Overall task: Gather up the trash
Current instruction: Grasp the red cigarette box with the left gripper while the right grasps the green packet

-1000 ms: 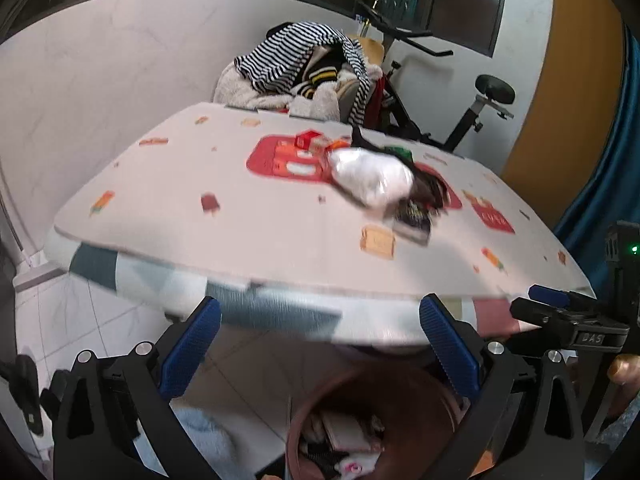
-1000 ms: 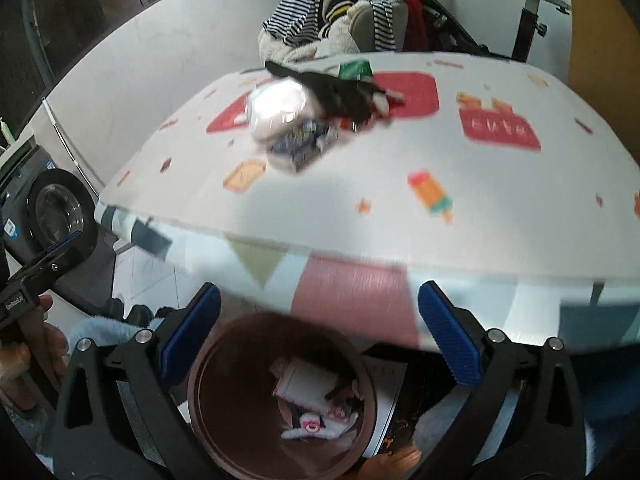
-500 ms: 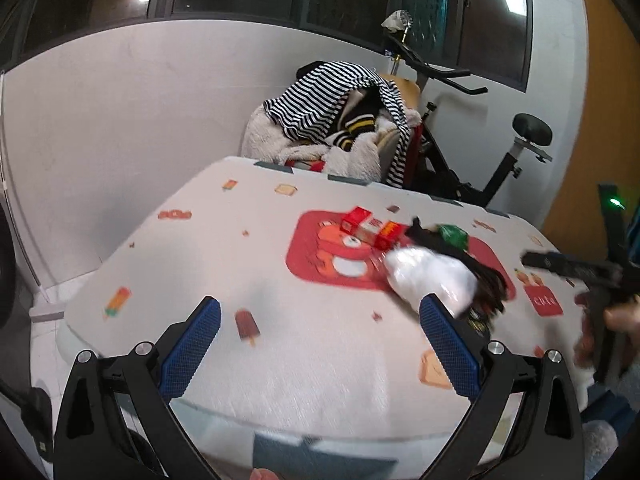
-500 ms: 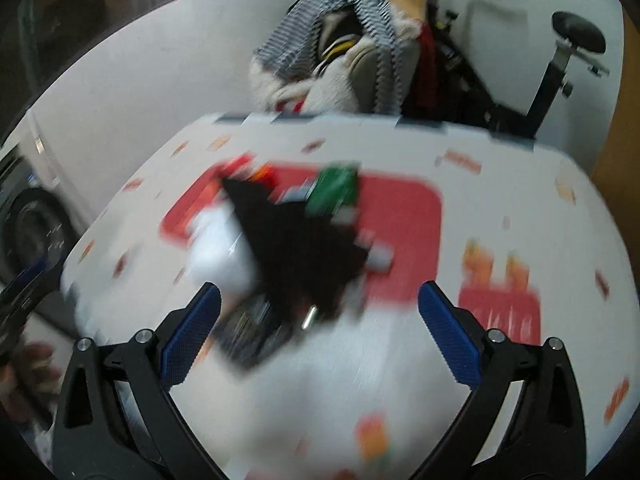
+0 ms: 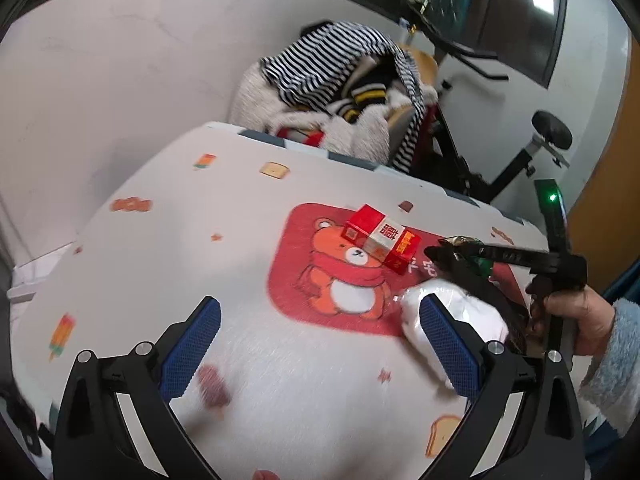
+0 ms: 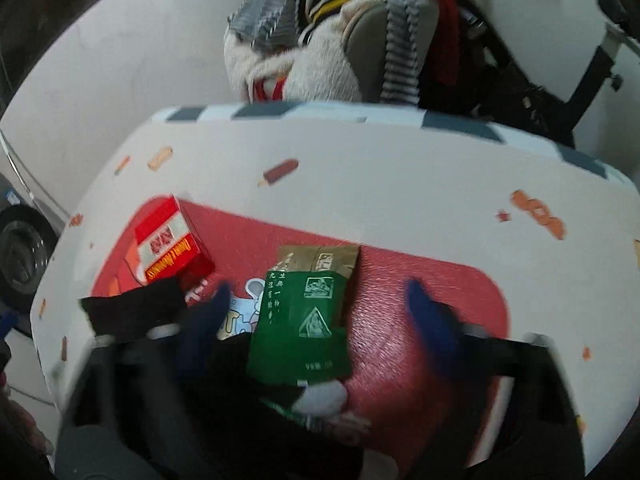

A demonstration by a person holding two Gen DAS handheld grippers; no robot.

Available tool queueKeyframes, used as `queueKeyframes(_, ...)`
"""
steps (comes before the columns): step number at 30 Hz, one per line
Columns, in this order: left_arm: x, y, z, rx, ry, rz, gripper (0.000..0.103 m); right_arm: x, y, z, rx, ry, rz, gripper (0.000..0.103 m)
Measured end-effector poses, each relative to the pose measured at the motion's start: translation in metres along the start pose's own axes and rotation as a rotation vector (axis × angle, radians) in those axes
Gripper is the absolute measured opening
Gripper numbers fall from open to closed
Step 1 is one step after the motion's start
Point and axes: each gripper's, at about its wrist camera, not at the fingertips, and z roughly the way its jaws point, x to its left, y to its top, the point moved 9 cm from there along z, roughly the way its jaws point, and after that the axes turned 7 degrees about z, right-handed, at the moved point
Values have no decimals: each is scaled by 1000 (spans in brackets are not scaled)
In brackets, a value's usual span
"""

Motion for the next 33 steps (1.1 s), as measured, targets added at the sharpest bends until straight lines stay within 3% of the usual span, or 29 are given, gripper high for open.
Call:
queueKeyframes(2, -5, 9, 15, 31, -28, -4, 97, 3, -6, 9, 42, 10, -16, 38)
queueKeyframes(5, -19, 28, 41, 68, -56, 55, 97, 4, -5, -7, -24, 59, -10, 35)
queueKeyframes(9, -47, 46, 83, 112, -74, 260, 97, -12, -9, -40, -125, 68, 19, 35)
queueKeyframes(12, -53, 49, 117, 165, -16, 369, 97, -27, -21, -55, -139, 73, 40, 35)
queueKeyframes(17, -60, 57, 152, 189, -47, 357, 97, -59, -33, -80, -159, 89, 97, 35)
queueKeyframes(20, -76, 53, 159, 196, -115, 418, 97, -71, -39, -89, -156, 105, 132, 35)
queueKeyframes(24, -83, 43, 174, 257, -101, 479, 97, -78, -51, -107, -161, 127, 134, 35)
queueKeyframes(30, -84, 38, 190, 296, -110, 442, 97, -80, -66, -119, -166, 163, 159, 35)
queueKeyframes(33, -78, 32, 191, 286, -113, 338, 91, -76, -76, -116, -140, 150, 138, 35)
